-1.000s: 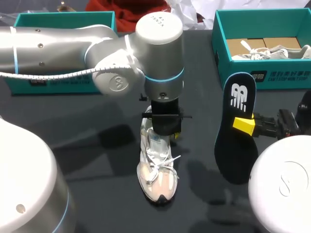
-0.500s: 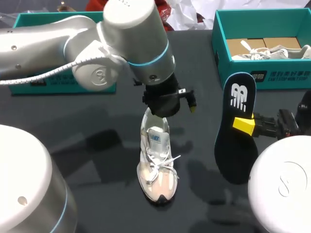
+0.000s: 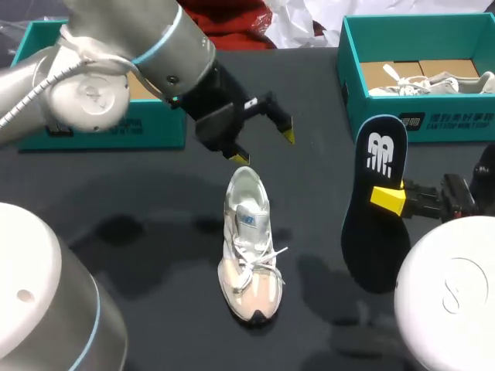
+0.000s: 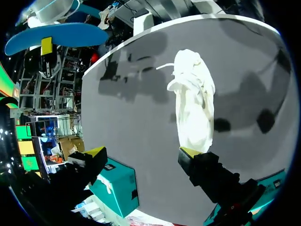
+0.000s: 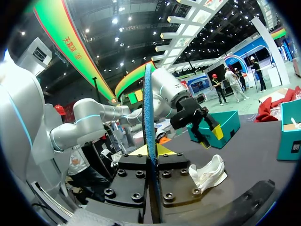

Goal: Take the shoe out of the shoebox, open the shoe tongue, remove and reinsert the insole, then place the shoe into the shoebox

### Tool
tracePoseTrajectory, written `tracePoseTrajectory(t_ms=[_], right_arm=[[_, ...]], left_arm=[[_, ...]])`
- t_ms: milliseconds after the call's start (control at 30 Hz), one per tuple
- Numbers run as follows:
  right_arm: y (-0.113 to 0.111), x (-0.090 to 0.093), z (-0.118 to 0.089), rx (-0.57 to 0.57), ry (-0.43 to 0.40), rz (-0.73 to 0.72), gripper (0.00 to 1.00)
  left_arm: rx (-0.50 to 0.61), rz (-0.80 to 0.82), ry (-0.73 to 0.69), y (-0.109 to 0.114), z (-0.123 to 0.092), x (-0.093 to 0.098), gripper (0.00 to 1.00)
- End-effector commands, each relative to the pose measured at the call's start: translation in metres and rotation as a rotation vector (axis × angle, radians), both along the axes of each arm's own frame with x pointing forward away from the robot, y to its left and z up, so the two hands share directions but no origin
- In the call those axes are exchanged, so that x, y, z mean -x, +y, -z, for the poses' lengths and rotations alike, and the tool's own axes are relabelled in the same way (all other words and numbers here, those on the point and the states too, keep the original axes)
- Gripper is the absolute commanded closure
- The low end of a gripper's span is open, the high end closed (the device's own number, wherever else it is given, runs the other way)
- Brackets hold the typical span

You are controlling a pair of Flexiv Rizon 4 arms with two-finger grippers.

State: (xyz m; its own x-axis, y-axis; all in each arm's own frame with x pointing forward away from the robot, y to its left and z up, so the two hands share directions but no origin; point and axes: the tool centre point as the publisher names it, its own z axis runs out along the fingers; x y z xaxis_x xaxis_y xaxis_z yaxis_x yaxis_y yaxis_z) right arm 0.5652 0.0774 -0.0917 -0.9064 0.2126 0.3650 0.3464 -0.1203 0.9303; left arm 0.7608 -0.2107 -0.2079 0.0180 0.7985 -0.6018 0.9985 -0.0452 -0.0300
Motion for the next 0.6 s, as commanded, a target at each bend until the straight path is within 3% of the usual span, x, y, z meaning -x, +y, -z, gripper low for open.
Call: tracePoseTrajectory(t_ms=[33, 167, 433, 600], right_arm=[[0.001, 0.005, -0.003, 0.006, 0.001, 0.008, 1.00], [0.001, 0.005, -0.003, 0.006, 0.001, 0.008, 1.00], [0.001, 0.005, -0.003, 0.006, 0.001, 0.008, 1.00], [0.001, 0.005, -0.003, 0.006, 0.001, 0.008, 1.00]], left_arm=[[0.191, 0.059, 0.074, 0.008, 0.003, -0.008, 0.00], [0.191, 0.059, 0.074, 0.008, 0.003, -0.008, 0.00], [0.448, 0.008, -0.028, 0.012, -0.015, -0.003, 0.00], [0.579, -0.040, -0.034, 0.005, -0.028, -0.012, 0.00]])
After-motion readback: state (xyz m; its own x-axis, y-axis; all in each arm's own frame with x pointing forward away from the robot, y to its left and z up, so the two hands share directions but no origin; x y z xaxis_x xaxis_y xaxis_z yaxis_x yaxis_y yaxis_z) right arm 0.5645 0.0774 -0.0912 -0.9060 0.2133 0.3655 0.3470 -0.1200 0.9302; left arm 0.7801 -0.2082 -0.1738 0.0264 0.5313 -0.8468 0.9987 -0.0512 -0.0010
